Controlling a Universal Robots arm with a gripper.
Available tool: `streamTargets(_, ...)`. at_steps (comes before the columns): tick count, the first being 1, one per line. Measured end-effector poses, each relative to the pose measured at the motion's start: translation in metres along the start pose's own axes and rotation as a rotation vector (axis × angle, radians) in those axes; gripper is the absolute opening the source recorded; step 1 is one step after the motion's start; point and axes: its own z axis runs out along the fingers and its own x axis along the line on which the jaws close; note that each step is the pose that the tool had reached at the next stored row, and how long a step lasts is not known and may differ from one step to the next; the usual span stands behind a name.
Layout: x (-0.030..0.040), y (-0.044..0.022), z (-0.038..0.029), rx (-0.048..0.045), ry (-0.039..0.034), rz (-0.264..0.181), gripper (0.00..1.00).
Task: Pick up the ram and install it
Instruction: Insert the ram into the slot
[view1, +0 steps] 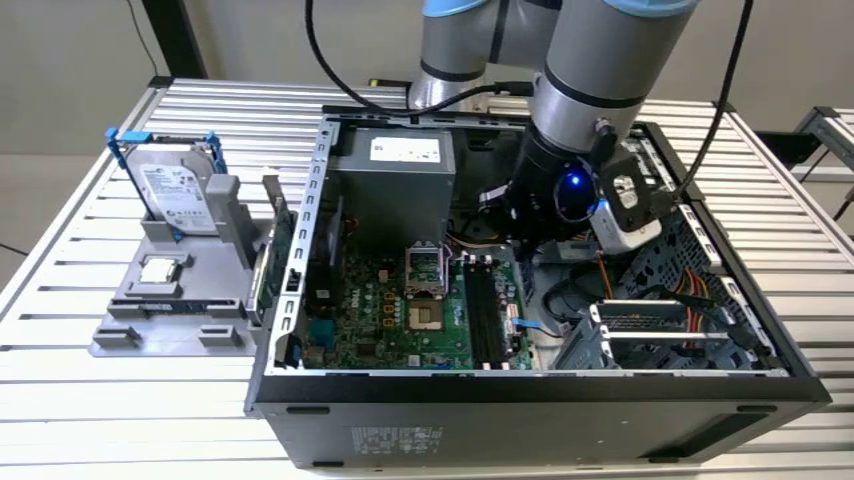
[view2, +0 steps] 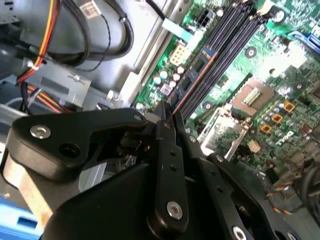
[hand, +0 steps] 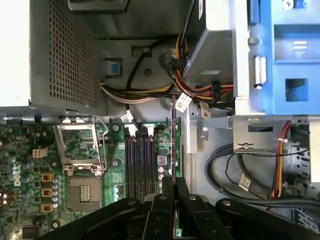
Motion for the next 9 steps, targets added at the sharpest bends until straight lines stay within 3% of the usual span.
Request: streamTargets(9,-0.0005,-0.0176,0.0153,-0.0025,0.0005,-0.006,0.00)
